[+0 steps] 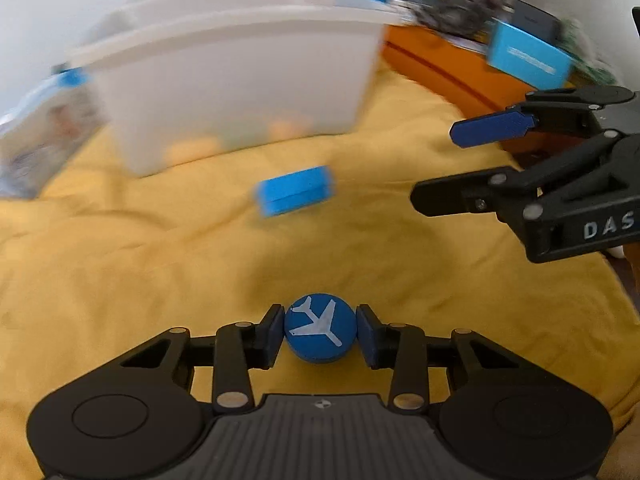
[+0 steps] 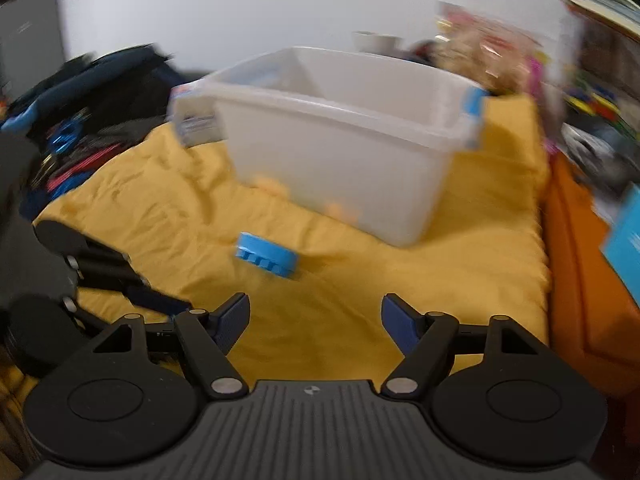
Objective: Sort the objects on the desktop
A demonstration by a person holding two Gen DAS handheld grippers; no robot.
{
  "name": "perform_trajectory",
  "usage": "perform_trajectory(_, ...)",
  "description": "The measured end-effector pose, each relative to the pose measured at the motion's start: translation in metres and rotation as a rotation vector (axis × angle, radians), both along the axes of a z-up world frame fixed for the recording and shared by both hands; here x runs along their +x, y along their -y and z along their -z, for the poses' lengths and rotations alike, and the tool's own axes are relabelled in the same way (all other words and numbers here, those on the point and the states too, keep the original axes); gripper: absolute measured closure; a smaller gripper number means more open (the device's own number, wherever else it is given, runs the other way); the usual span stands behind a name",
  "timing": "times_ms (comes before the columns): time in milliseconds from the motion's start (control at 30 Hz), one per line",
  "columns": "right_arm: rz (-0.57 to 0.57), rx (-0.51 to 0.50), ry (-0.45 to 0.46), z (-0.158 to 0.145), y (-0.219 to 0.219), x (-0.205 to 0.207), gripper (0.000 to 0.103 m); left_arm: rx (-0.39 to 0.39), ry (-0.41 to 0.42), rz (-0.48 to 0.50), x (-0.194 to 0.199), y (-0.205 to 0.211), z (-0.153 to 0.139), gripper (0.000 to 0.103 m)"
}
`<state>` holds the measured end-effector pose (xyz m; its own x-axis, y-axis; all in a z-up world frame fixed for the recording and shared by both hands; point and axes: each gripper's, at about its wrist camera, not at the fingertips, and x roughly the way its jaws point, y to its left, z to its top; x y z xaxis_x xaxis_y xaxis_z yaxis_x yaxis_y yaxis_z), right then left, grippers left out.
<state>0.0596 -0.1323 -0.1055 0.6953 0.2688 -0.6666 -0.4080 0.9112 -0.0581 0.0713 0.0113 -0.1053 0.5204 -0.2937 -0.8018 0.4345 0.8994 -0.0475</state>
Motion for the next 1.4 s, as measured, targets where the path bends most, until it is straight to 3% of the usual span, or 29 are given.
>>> perform_trajectory(133, -0.186, -0.223, 0.171, 0.013, -0.041, 0.002, 0.052, -0.034, -0.052, -0.123, -0.013, -0.04, 0.002, 0.061)
perform_trajectory(200, -0.27, -0.345, 0.217, 0.027, -0.059, 0.009, 0.052, -0.041, -0.061, -0.157, -0.019, -0.052, 0.004, 0.06)
perform_trajectory(300, -0.352, -0.435, 0.169, 0.048, -0.073, 0.029, 0.052, -0.046, -0.053, -0.161, -0.024, -0.056, 0.004, 0.06)
perform_trajectory(333, -0.357, -0.444, 0.138, 0.054, -0.076, 0.036, 0.059, -0.039, -0.048, -0.155, -0.025, -0.056, 0.004, 0.06)
perform_trajectory(367, -0.337, -0.436, 0.122, 0.055, -0.076, 0.041, 0.078, -0.031, -0.043, -0.149, -0.026, -0.054, 0.005, 0.06)
perform_trajectory(467, -0.206, -0.289, 0.04, 0.04, -0.065, 0.049, 0.078, -0.046, -0.024, -0.125, -0.026, -0.051, 0.005, 0.06)
perform_trajectory(567, -0.07, 0.019, -0.154, 0.021, -0.036, 0.042, 0.078, -0.045, -0.018, -0.106, -0.027, -0.05, 0.009, 0.06)
perform_trajectory(667, 0.031, 0.268, -0.367, 0.03, -0.007, 0.029, 0.078, -0.032, -0.011, -0.084, -0.028, -0.048, 0.009, 0.06)
perform_trajectory(767, 0.106, 0.403, -0.462, 0.048, 0.014, 0.017, 0.075, -0.027, -0.007, -0.059, -0.03, -0.046, 0.009, 0.057)
perform_trajectory(933, 0.197, 0.247, -0.316, 0.039, 0.021, -0.002, 0.056, -0.008, -0.001, -0.031, -0.035, -0.041, 0.009, 0.053)
perform_trajectory(1033, 0.193, 0.2, -0.264, 0.034, 0.017, -0.005, 0.055, -0.019, -0.003, -0.03, -0.037, -0.044, 0.008, 0.053)
perform_trajectory(1100, 0.164, 0.198, -0.232, 0.03, 0.012, -0.007, 0.055, -0.021, -0.002, -0.032, -0.038, -0.044, 0.008, 0.053)
perform_trajectory(1133, 0.144, 0.175, -0.214, 0.03, 0.007, -0.007, 0.05, -0.021, -0.001, -0.032, -0.038, -0.044, 0.008, 0.053)
perform_trajectory(1167, 0.121, 0.131, -0.189, 0.029, 0.001, -0.009, 0.045, -0.022, 0.001, -0.032, -0.039, -0.045, 0.008, 0.053)
perform_trajectory(1300, 0.014, -0.08, -0.095, 0.037, -0.021, -0.006, 0.043, -0.028, 0.007, -0.024, -0.038, -0.044, 0.009, 0.053)
perform_trajectory(1400, -0.041, -0.097, -0.148, 0.048, -0.018, 0.002, 0.048, -0.033, 0.008, -0.018, -0.038, -0.045, 0.01, 0.053)
